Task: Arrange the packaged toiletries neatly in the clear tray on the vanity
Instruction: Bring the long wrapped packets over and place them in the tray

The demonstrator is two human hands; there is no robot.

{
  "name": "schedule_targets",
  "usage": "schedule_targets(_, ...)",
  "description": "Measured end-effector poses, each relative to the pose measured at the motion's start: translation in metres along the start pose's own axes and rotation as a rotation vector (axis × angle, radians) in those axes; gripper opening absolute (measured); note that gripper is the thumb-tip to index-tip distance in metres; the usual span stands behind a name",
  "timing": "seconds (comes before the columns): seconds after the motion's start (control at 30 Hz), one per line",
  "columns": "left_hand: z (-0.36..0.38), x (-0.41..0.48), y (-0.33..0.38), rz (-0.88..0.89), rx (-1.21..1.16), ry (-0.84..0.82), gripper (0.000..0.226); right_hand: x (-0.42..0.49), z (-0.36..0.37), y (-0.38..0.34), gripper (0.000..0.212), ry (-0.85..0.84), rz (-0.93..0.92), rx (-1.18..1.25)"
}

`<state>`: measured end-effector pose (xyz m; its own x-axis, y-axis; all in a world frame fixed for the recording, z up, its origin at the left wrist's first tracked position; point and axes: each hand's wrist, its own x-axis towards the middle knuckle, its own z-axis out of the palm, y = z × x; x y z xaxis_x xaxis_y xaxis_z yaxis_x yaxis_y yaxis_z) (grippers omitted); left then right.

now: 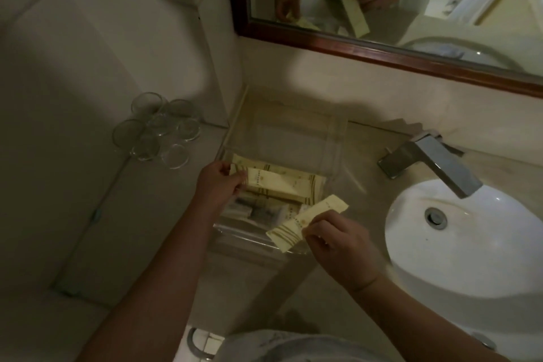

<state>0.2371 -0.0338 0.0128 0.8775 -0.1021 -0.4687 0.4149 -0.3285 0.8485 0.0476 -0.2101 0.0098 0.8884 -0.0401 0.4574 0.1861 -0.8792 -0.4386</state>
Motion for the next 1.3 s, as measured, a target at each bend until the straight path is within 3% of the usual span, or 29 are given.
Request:
schedule_targets(0.27, 0.017, 0.021, 0.001, -0.062, 0.012, 0.100, 0.030, 0.013, 0.020, 0.007, 0.013, -0.040, -0.017, -0.013)
schedule_targets(0.5, 0.029, 0.031, 0.000, -0.116, -0.055, 0.168, 0.027, 0.041, 0.034, 0.006, 0.017, -0.080, 0.004, -0.109)
schedule_targets(0.57, 0.029, 0.033, 0.003, -0.077, 0.014, 0.173, 0.026, 0.050, 0.039, 0.006, 0.018, -0.132, 0.022, -0.117)
schedule_targets(0.77, 0.022, 0.036, 0.015, 0.111, 0.527, 0.197, 0.024, 0.080, 0.057, 0.003, 0.013, -0.286, 0.092, -0.136)
schedule_targets(1.07, 0.016, 0.052, 0.015, 0.044, 0.621, 0.150, 0.018, 0.113, 0.078, -0.014, 0.006, -0.580, 0.156, -0.203)
schedule_targets(1.3, 0.009, 0.056, 0.007, 0.089, 0.661, 0.181, 0.017, 0.118, 0.089, -0.012, 0.010, -0.644, 0.189, -0.230)
